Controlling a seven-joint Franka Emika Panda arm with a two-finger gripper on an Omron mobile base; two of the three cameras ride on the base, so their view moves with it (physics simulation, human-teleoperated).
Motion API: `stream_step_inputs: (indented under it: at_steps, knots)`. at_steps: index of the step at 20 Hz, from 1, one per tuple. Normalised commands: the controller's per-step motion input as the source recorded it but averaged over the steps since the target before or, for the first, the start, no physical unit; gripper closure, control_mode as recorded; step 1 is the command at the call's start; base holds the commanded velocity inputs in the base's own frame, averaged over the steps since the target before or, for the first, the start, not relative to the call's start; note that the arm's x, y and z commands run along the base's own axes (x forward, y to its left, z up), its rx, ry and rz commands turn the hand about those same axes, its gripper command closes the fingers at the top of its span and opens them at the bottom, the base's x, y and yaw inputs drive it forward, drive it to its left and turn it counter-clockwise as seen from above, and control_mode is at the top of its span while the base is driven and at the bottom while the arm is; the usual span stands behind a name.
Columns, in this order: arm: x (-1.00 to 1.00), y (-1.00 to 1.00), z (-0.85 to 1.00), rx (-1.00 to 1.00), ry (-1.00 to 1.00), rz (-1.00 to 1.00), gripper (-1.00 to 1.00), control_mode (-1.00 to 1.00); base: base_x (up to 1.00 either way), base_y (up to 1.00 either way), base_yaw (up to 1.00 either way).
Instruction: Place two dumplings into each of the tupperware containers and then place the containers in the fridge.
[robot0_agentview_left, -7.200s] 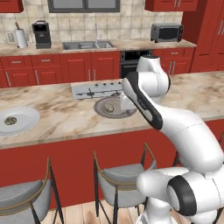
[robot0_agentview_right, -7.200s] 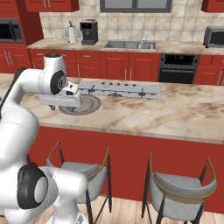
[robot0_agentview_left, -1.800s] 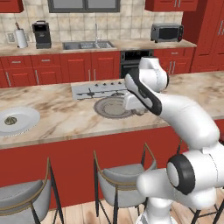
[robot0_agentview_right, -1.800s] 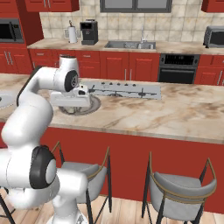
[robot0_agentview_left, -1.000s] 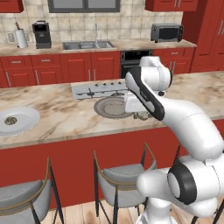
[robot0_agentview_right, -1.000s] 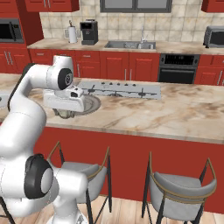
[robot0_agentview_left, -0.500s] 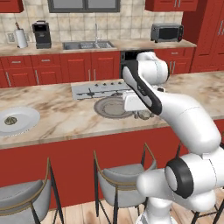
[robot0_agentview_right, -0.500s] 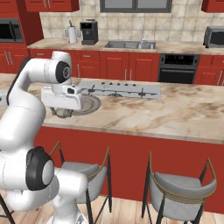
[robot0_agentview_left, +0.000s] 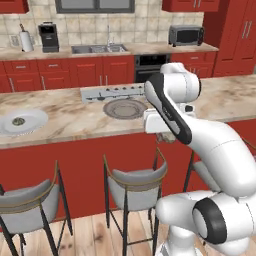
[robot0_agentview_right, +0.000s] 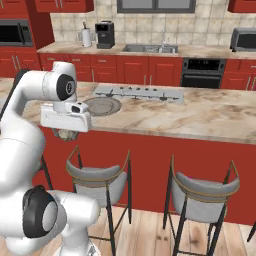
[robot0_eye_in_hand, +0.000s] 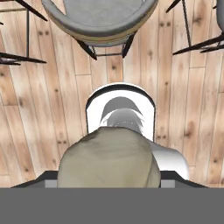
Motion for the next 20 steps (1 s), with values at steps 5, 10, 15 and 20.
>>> stream_step_inputs:
  at_steps: [5,10,15,20]
  knots:
    - [0.00,0.00,0.00,0.00,0.00,0.00,1.00,1.00,-0.81,0.90,0.02]
    - [0.00,0.00,0.00,0.00,0.00,0.00,1.00,1.00,-0.13,1.00,0.05]
    - [0.00,0.00,0.00,0.00,0.00,0.00,1.00,1.00,0.24,1.00,0.01]
    - [0.00,0.00,0.00,0.00,0.00,0.00,1.00,1.00,0.55,0.70,0.00]
